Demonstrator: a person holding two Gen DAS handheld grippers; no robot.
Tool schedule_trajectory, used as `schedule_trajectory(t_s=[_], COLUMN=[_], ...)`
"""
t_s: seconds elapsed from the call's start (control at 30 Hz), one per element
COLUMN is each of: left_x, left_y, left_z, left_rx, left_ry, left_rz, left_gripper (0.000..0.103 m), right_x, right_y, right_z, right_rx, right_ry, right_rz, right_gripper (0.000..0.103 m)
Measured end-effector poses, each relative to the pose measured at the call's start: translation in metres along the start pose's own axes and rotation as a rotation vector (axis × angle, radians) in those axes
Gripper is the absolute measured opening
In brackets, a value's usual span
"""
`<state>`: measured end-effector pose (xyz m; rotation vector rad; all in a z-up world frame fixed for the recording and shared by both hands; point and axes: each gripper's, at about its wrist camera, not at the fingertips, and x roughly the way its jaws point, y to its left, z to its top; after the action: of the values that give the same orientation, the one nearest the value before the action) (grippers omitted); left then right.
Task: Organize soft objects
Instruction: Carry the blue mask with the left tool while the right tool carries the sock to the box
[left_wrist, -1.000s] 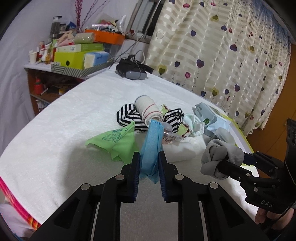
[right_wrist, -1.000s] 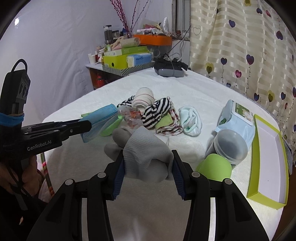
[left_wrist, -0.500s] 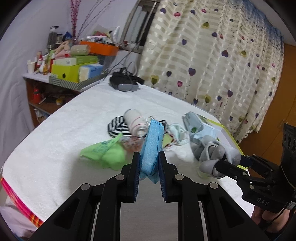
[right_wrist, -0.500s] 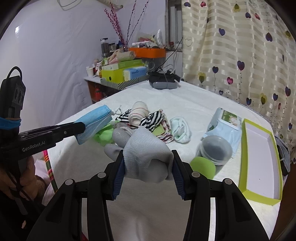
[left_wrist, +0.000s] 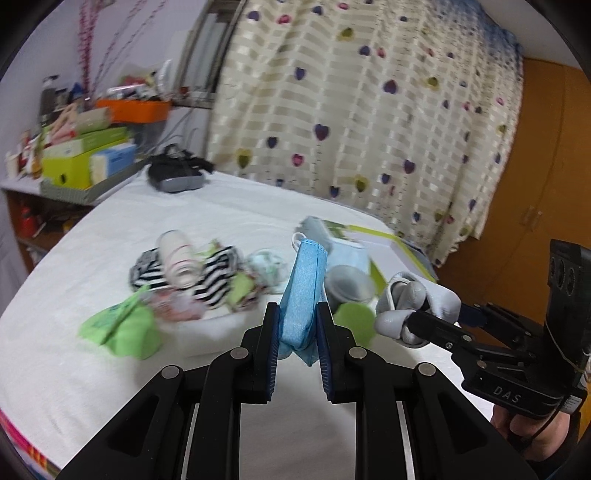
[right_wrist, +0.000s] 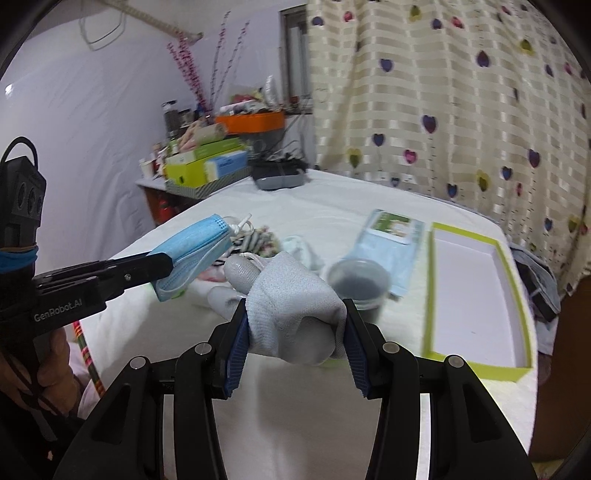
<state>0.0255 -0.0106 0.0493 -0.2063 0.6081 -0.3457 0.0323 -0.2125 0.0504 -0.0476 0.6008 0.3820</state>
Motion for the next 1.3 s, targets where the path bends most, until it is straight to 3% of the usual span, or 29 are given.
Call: schedule_trajectory(t_s=[0.4,0.77,1.07,1.3], left_x=[0.054,0.113,0.156,0.170], left_y=[-0.073,-0.128,-0.156,-0.161], left_z=[0.017,0.025,0.020,0.012], left_rx=[0.107,0.156,0.164,0.150], left_ry=[0.051,0.127,0.209,0.252], left_rz=[-0.124,-0.191,-0.213,-0.221], left_gripper=[0.018,0.018,0.018,0.018], right_x=[-0.005,0.037,0.065,0.059], right_y=[-0.098,-0.184,-0.203,-0.186], right_z=[-0.006,-0.020,-0.032,-0.041], right_rx=[0.129,0.205,0.194,0.187], right_ry=[-0.001,0.097,0.189,0.217], right_rz=[-0.166,-0.256,-0.223,-0.098], right_gripper=[0.048,0.048,0.048,0.048])
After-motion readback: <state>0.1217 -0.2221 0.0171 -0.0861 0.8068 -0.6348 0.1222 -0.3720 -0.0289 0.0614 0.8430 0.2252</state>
